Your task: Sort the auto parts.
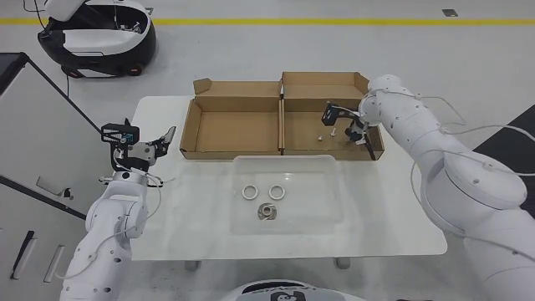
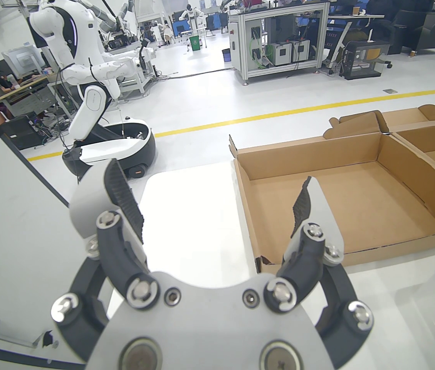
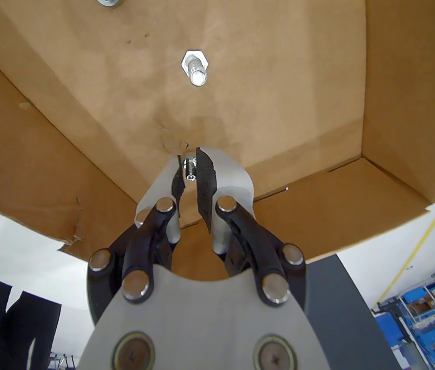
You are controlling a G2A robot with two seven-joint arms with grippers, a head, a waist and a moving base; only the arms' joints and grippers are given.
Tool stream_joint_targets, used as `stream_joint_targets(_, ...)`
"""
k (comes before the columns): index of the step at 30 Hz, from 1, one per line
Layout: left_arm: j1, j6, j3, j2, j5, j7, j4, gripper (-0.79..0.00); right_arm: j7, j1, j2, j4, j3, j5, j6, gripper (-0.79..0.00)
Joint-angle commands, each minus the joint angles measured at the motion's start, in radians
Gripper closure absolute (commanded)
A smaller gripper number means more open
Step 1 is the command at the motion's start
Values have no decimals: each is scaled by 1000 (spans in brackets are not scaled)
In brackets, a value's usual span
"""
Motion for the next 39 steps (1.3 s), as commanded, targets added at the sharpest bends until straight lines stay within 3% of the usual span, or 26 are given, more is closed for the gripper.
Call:
stream_joint_targets(1, 0, 0, 0, 0, 0, 0, 0, -785, -5, 1, -4, 7, 2, -1, -1, -265)
stream_joint_targets(8, 0, 0, 0, 0, 0, 0, 0, -785, -25, 13, -16, 30, 18, 5, -18, -376)
stream_joint_targets(10, 0, 0, 0, 0, 0, 0, 0, -785, -40, 21, -17, 35, 26, 10, -24, -514)
stream_joint_targets(11, 0, 0, 0, 0, 0, 0, 0, -785, -51, 29, -16, 38, 32, 14, -27, -693)
stream_joint_targets(12, 0, 0, 0, 0, 0, 0, 0, -785, -61, 34, -15, 40, 35, 14, -31, -785)
stream_joint_targets(20, 0, 0, 0, 0, 0, 0, 0, -785, -171, 84, 17, 56, 88, 60, -121, -785)
stream_joint_targets(28, 0, 0, 0, 0, 0, 0, 0, -785, -301, 86, 87, -26, 153, 141, -182, -785)
stream_joint_targets(34, 0, 0, 0, 0, 0, 0, 0, -785, -326, 40, 197, -248, 219, 263, -182, -785)
stream_joint_targets(39, 0, 0, 0, 0, 0, 0, 0, -785, -275, -53, 336, -510, 319, 430, -182, -785)
